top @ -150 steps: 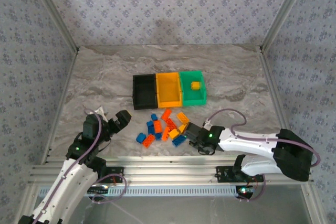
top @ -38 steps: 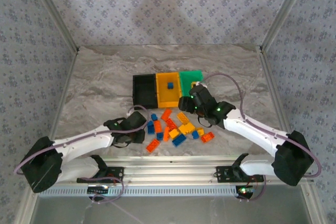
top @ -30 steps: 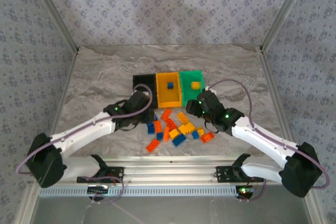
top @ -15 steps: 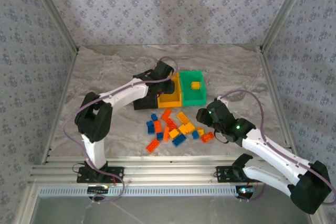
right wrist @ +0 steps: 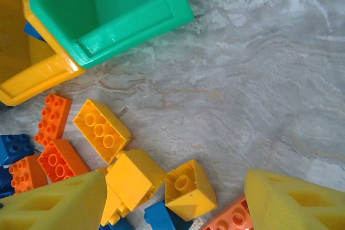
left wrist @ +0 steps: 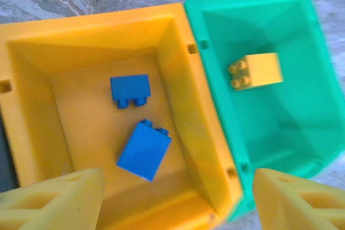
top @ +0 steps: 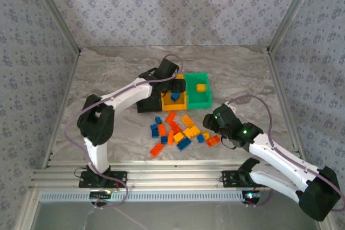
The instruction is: Sort the legos into containers by color
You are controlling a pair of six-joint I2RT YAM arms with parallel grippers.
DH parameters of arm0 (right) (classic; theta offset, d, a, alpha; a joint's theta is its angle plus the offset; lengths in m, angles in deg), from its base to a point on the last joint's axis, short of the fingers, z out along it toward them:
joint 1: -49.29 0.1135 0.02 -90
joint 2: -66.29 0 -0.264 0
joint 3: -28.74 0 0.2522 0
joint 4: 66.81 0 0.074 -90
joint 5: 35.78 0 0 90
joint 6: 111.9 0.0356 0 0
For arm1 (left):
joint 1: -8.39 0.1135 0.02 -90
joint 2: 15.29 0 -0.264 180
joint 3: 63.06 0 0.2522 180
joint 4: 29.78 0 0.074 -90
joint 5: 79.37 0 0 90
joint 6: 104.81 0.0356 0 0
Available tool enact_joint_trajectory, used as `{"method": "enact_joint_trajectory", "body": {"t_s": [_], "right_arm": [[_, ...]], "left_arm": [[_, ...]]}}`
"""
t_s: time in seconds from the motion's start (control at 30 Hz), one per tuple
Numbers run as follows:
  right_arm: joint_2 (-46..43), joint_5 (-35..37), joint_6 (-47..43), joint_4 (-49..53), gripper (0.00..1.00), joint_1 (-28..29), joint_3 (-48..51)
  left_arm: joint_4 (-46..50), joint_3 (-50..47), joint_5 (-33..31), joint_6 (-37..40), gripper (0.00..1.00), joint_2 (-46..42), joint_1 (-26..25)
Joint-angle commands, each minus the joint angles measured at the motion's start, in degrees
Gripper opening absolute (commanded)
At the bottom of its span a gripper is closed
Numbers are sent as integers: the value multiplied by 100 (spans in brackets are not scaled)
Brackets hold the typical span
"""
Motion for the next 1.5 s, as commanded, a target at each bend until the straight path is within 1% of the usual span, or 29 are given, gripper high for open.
{"method": "enact_joint_trajectory", "body": {"t_s": [0.0, 0.03, 0.07, 0.23, 0.43, 0.57, 0.77, 0.87, 1.0, 1.1, 1.13, 1.2, 1.3, 1.4, 1.47], "right_arm": [[9, -20, 534, 476, 70, 26, 231], [-1, -15, 668, 507, 70, 54, 304], [-3, 6, 859, 533, 70, 93, 383], [1, 196, 1615, 749, 69, 326, 707], [209, 166, 1877, 622, 69, 569, 815], [453, 128, 2142, 581, 69, 733, 803], [837, 96, 2363, 645, 69, 787, 737], [1062, 82, 2426, 830, 67, 791, 656], [1188, -136, 2517, 1091, 60, 786, 677], [1180, -141, 2507, 1254, 53, 731, 650], [1175, -145, 2436, 1301, 52, 699, 625], [1206, -137, 2308, 1346, 54, 595, 583], [1349, -248, 2093, 1251, 60, 385, 527], [1410, -167, 2049, 1171, 59, 354, 442], [1362, -147, 2040, 1183, 57, 354, 379]], "left_arm": [[-425, -428, 366, -179, 81, -1135, -178], [-493, -633, 385, -221, 87, -1372, -245], [-589, -894, 380, -275, 99, -1636, -317], [-935, -2370, 216, -606, 100, -2889, -564], [-918, -3919, -49, -866, 100, -4278, -603], [-938, -4616, -171, -984, 100, -4998, -601], [-759, -4978, -377, -958, 100, -5458, -598], [-727, -5112, -465, -951, 100, -5627, -598], [-643, -5223, -572, -900, 100, -5838, -598], [-536, -5265, -659, -855, 100, -5942, -601], [-497, -5278, -684, -841, 100, -5979, -601], [-459, -5304, -714, -818, 100, -6029, -601], [-438, -5348, -720, -837, 100, -6092, -591], [-437, -5396, -761, -842, 100, -6151, -596], [-428, -5417, -770, -846, 100, -6172, -592]]}}
